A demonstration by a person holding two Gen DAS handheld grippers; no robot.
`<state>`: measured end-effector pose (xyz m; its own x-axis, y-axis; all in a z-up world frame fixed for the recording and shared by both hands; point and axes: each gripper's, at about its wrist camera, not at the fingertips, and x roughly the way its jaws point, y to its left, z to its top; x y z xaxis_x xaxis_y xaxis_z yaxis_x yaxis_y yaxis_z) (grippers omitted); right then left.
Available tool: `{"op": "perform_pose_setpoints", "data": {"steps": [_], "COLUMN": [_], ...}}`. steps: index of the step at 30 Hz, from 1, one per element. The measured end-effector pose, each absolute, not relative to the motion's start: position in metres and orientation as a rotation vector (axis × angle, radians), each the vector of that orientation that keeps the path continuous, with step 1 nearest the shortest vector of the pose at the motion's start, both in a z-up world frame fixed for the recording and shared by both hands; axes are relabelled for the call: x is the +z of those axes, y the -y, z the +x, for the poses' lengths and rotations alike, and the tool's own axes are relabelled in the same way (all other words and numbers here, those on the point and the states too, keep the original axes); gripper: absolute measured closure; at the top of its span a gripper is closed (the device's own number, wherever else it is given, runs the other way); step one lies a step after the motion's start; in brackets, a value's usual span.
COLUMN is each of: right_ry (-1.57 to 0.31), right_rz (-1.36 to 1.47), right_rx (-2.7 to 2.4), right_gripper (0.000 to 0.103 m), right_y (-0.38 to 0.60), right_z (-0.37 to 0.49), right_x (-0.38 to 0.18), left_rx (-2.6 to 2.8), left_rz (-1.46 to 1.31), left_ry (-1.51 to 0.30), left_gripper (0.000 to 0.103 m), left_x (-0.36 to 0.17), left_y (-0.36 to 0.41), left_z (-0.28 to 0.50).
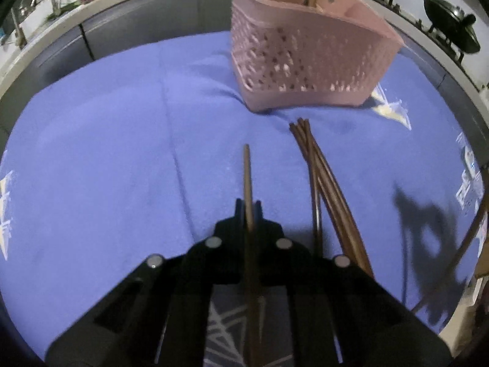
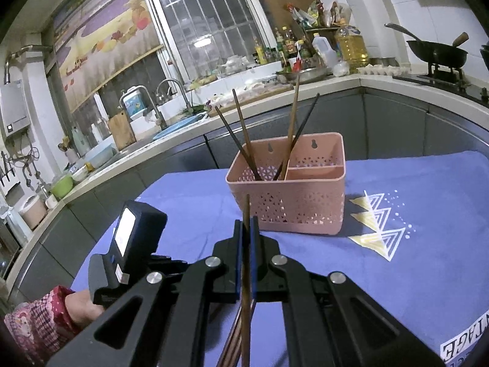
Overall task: Organize utensils
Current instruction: 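Raise both held chopsticks above the pink basket and lower them in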
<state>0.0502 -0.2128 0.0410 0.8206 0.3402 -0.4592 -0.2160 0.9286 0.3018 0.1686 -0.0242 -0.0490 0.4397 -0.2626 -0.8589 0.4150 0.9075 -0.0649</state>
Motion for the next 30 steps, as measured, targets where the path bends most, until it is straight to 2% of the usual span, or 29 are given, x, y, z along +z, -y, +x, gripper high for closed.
{"op": "perform_pose_setpoints", "data": {"steps": [8,15,21,30], "right_ry": [-0.428,-0.299,-0.309,-0.090], "right_rz": [0.254,0.228,0.225,0.230], "right_rx": [0.292,0.259,0.263,0.190], "right_gripper": [0.098,0.098,0.098,0.098], "right_y": [0.213,0.209,0.211,0.220], "right_z": [0.040,0.024,0.045,0.111], "right_x": [0.072,0.095,0.103,0.186], "left_rx": [-0.586,-0.576,-0.576,-0.509], "left_rz": [-0.006,-0.004,-0.031,-0.078], "left_ry": [-0.712,-0.548,-0.516,-0.294], "left_gripper": [0.099,0.098,0.098,0.098], "left_x": [0.053,0.084,0.104,0.207], "left_y": [0.001,0.002,0.006,0.026], "left_z": [0.116,0.092,0.099,0.151]}}
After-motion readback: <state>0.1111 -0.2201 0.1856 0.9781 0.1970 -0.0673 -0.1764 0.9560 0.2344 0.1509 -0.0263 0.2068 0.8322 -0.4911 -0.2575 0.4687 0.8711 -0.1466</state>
